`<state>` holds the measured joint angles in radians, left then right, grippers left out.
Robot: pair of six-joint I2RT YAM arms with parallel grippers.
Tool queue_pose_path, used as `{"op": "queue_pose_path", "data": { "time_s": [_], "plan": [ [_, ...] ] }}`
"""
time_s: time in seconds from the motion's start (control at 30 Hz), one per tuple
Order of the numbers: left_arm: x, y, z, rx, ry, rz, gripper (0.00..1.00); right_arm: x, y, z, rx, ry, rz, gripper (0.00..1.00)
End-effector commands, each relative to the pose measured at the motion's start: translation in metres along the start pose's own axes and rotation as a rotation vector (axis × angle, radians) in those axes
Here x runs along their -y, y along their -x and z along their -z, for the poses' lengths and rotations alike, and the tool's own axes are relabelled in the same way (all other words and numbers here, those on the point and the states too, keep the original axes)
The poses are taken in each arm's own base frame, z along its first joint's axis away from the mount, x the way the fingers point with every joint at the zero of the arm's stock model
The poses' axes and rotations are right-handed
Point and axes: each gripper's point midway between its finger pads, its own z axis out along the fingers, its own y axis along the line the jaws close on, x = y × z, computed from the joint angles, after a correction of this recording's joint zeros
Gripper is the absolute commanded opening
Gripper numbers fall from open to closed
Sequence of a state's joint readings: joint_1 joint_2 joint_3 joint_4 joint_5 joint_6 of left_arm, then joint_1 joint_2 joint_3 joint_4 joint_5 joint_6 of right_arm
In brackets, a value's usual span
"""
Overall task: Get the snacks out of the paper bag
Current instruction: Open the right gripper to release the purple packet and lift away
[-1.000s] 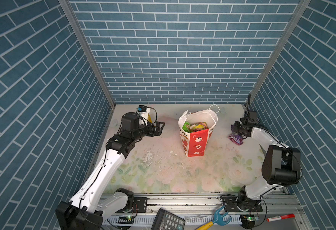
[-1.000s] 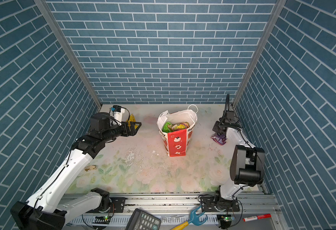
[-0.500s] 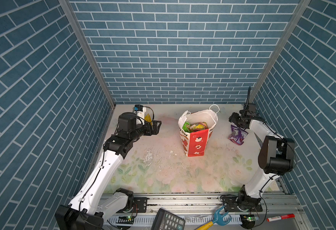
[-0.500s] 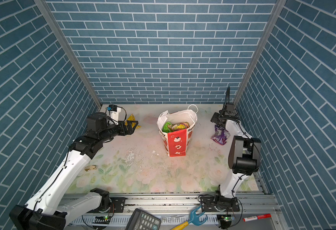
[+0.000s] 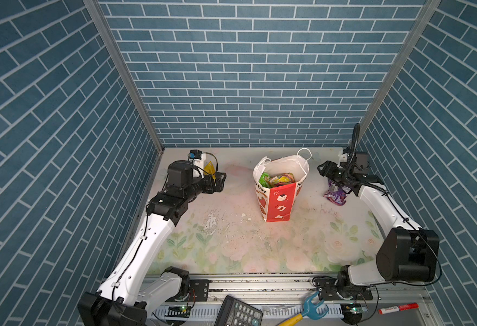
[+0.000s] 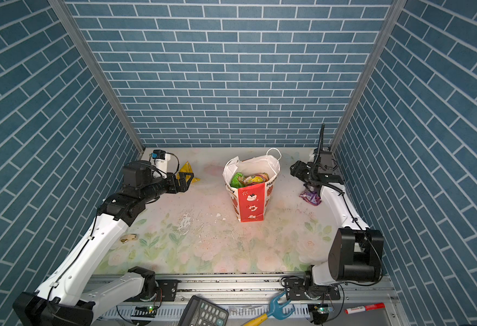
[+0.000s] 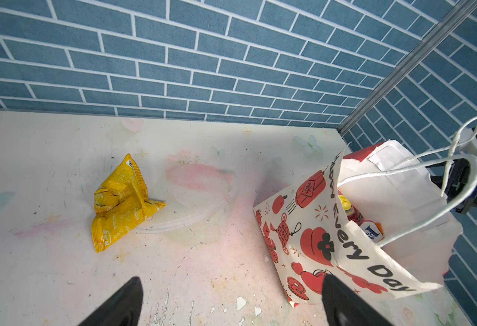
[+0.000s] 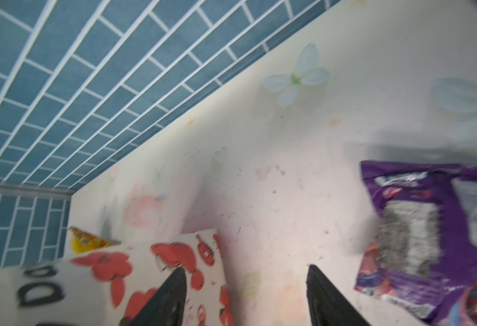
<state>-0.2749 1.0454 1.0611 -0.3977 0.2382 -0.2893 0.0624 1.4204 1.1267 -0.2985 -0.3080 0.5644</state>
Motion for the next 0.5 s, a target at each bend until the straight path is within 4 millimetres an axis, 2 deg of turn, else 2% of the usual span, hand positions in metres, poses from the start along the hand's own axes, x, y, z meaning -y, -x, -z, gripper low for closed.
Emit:
{"op": "queue_pose_path", "data": {
  "time_s": [0.0,0.07,0.23,0.37,0.47],
  "plan": [
    [-0.005,0.002,0.006,0.034,0.025,-0.024,1.00,-0.052,0.000,0.022,0.025,0.156,-0.009,0.68],
    [-0.009,0.002,0.008,0.034,0.048,-0.033,0.99,-0.069,-0.001,0.034,0.009,0.215,-0.008,0.68],
    [-0.010,0.002,0.010,0.036,0.055,-0.040,1.00,-0.094,-0.006,0.058,0.010,0.267,0.001,0.67],
    [-0.003,0.002,0.009,0.032,0.014,-0.031,1.00,-0.108,-0.024,0.052,-0.040,0.288,0.006,0.65],
    [-0.001,0.002,0.008,0.023,0.005,-0.030,1.00,-0.102,-0.035,0.037,-0.075,0.243,0.005,0.64]
  ]
}}
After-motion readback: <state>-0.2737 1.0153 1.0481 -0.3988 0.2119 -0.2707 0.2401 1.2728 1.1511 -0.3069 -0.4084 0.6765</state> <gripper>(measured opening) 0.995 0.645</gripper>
